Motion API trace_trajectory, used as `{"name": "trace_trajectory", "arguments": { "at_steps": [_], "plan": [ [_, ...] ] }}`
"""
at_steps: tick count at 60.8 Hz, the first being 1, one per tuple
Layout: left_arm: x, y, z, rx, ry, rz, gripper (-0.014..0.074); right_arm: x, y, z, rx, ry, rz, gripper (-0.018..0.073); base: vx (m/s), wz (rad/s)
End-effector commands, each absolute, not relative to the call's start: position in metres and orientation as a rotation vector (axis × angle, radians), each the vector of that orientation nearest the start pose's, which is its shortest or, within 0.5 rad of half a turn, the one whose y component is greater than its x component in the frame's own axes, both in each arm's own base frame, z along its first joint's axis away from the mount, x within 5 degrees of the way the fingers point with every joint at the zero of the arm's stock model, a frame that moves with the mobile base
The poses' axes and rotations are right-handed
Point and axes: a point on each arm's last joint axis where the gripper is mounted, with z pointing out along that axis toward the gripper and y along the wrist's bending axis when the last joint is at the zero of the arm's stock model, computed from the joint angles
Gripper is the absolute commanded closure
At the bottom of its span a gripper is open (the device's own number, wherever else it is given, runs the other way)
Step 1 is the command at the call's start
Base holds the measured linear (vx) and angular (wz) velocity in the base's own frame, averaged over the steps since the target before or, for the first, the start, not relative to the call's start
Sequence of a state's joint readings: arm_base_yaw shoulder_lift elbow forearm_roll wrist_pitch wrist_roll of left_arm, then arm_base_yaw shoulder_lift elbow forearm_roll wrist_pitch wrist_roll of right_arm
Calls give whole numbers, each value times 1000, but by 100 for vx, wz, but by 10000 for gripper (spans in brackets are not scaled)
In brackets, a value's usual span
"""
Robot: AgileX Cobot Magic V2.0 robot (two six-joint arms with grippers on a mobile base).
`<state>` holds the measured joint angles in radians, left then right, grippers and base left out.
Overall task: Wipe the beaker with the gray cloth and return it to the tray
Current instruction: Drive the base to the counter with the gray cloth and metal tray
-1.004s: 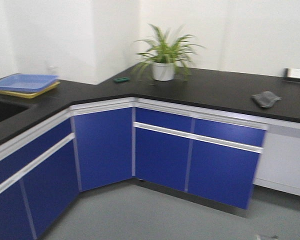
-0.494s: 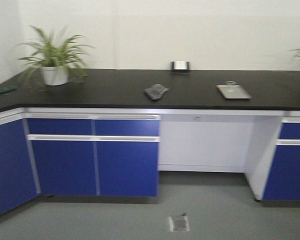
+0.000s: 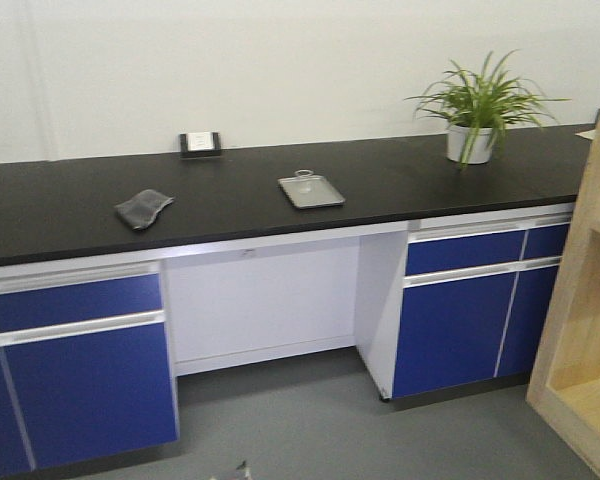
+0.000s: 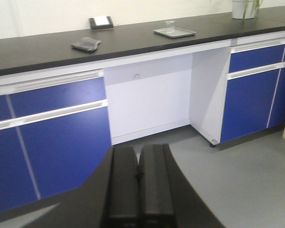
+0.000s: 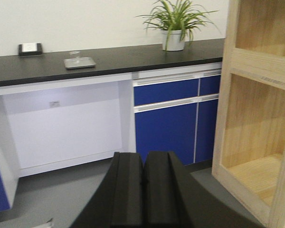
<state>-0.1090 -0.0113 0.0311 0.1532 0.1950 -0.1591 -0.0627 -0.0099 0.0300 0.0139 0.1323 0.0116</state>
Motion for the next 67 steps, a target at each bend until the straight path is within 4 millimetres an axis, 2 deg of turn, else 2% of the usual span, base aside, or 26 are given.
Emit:
{"name": "trace_trajectory", "arguments": {
  "at_steps": [1, 34, 67],
  "plan": [
    [55, -4, 196, 54, 1595, -88, 602, 57, -4, 194, 67, 1562, -39, 567, 37, -34],
    [55, -4, 196, 54, 1595, -88, 602, 57, -4, 194, 67, 1562, -39, 567, 45, -7],
    [55, -4, 196, 54, 1595, -88, 602, 57, -4, 194, 67, 1562, -39, 567, 50, 22]
  ]
}}
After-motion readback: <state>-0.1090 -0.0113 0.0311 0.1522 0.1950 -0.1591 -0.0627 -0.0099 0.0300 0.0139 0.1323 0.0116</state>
